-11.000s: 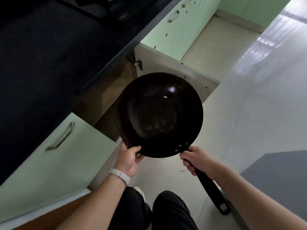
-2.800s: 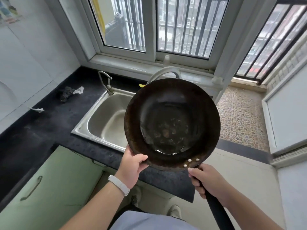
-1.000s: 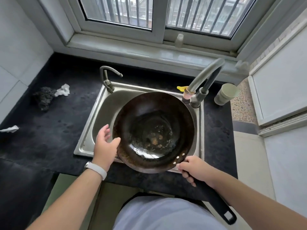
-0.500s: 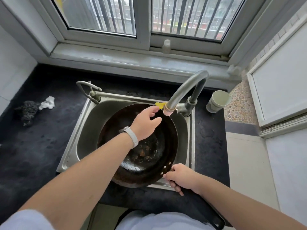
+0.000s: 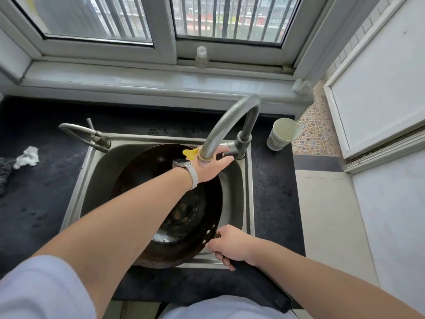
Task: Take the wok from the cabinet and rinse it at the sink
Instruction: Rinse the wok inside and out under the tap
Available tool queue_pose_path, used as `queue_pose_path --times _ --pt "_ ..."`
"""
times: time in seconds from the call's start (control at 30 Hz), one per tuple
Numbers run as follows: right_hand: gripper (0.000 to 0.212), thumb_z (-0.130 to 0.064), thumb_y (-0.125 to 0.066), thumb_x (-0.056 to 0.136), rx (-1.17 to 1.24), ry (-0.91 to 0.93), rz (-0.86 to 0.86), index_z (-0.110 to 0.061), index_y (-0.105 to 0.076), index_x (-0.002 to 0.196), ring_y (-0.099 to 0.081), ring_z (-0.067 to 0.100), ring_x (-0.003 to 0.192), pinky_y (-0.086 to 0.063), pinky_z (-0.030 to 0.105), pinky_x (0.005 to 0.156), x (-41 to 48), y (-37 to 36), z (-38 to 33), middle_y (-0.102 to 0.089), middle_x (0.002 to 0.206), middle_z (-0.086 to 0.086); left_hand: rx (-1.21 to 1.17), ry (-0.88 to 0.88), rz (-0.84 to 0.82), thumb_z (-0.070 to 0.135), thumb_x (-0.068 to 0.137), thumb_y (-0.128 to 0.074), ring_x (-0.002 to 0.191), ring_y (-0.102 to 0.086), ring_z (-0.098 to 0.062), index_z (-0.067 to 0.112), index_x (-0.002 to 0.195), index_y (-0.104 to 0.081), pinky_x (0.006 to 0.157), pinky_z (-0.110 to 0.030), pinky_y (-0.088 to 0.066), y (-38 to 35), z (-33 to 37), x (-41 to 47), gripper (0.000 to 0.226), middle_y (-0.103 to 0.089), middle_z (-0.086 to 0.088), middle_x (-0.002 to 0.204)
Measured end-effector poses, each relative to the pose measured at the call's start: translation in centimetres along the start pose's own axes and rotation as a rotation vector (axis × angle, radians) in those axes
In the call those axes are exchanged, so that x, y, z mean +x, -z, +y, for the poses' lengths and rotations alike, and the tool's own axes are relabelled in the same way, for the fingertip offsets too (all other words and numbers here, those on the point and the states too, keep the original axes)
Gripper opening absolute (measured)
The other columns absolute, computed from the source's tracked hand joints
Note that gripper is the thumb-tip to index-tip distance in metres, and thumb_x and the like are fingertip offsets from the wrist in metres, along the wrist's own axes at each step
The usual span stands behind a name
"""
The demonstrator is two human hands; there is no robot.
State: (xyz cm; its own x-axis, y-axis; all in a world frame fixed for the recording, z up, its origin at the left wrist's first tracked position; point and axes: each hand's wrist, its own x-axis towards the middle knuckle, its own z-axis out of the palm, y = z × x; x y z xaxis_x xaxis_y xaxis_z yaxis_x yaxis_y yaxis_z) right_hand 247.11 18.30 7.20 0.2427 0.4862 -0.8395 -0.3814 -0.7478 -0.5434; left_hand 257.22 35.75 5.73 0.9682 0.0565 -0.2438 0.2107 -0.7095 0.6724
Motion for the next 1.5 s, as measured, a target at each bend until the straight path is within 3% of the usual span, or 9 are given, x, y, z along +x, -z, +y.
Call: queue_pose_path --times 0.3,0.53,0.63,0.83,1.17,1.5 --pt "0.014 -0.014 -0.054 0.097 0.044 0.017 0.003 -0.007 -0.053 0.084 -0.044 0.010 0.038 -0.042 0.023 0.036 0.1 0.3 -0.3 -0.051 0.058 0.002 0.021 -0.033 0.039 0.071 0.086 -0.041 0.088 -0.065 -0.012 0.056 0.116 -0.052 0.083 -0.040 -0.057 -1.1 -2.6 2.0 0.035 -0.068 0.007 0.099" --pt "0.011 -0.012 -0.055 0.094 0.052 0.000 0.010 -0.007 -0.052 0.084 -0.044 0.011 0.039 -0.041 0.024 0.035 0.1 0.7 0.1 -0.051 0.060 0.003 0.116 -0.125 0.015 0.070 0.090 -0.040 0.078 -0.058 -0.015 0.054 0.110 -0.055 0.077 -0.038 -0.055 -0.9 -4.0 2.8 0.029 -0.060 0.012 0.085" --pt "0.010 -0.014 -0.056 0.093 0.051 -0.011 0.011 -0.008 -0.053 0.085 -0.044 0.012 0.040 -0.041 0.024 0.036 0.1 0.9 0.3 -0.051 0.060 0.003 0.137 -0.152 0.022 0.066 0.091 -0.041 0.073 -0.054 -0.016 0.050 0.111 -0.058 0.068 -0.031 -0.048 -0.6 -4.1 2.8 0.031 -0.051 0.014 0.078" --pt "0.009 -0.015 -0.056 0.092 0.059 -0.009 0.012 -0.008 -0.054 0.086 -0.044 0.012 0.041 -0.041 0.024 0.037 0.2 1.0 0.4 -0.052 0.059 0.002 0.140 -0.182 0.015 0.069 0.090 -0.040 0.077 -0.058 -0.015 0.049 0.113 -0.057 0.074 -0.039 -0.057 -0.5 -4.7 3.1 0.035 -0.059 0.009 0.086" --pt "0.009 -0.014 -0.056 0.094 0.071 -0.009 0.016 -0.008 -0.053 0.089 -0.044 0.013 0.042 -0.042 0.024 0.038 0.0 1.0 0.7 -0.051 0.060 0.003 0.147 -0.148 0.025 0.063 0.085 -0.046 0.066 -0.061 -0.015 0.049 0.101 -0.059 0.061 -0.040 -0.059 -0.3 -4.3 3.3 0.025 -0.062 0.007 0.077" --pt "0.006 -0.013 -0.055 0.094 0.077 0.002 0.015 -0.007 -0.053 0.091 -0.043 0.015 0.043 -0.041 0.024 0.040 -0.3 0.9 0.6 -0.051 0.059 0.003 0.153 -0.129 0.018 0.063 0.085 -0.043 0.071 -0.061 -0.015 0.052 0.104 -0.056 0.067 -0.041 -0.059 -0.2 -4.5 3.1 0.026 -0.062 0.005 0.085"
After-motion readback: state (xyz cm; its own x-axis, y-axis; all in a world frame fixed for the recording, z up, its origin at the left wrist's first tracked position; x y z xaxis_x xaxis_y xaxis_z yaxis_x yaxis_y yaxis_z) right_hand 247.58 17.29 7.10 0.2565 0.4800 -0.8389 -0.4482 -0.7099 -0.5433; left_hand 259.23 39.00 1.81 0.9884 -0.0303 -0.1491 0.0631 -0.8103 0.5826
